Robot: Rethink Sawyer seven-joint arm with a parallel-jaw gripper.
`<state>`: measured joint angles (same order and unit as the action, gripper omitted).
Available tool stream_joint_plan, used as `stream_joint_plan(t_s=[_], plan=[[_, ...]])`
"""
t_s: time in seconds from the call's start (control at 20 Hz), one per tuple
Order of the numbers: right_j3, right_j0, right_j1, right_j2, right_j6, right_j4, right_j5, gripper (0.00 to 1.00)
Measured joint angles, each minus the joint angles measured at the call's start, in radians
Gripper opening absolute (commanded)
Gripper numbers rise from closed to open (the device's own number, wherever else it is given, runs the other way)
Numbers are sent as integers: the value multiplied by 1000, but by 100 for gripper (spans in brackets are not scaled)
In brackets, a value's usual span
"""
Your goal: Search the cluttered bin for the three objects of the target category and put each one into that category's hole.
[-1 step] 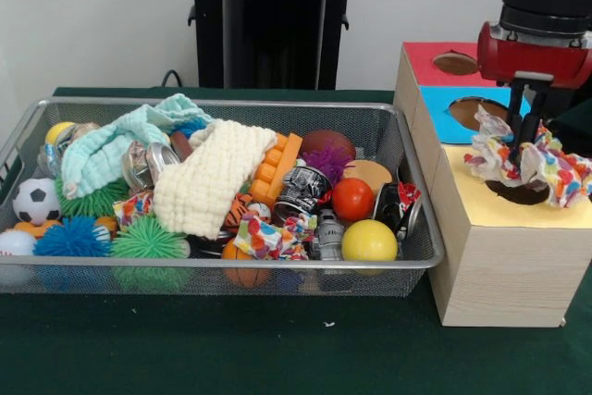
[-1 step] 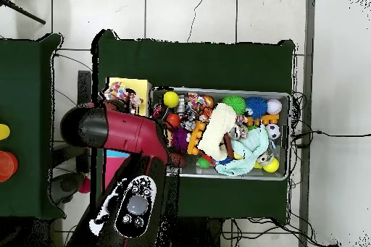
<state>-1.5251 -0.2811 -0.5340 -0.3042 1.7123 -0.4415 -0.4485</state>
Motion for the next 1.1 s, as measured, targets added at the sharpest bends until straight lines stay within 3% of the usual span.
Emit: stream_joint_plan(t_s=[0.5,1.1], plan=[[-1,3,-5,10,0,-4,173,0],[-3,21,-7,25,0,-22,185,0]])
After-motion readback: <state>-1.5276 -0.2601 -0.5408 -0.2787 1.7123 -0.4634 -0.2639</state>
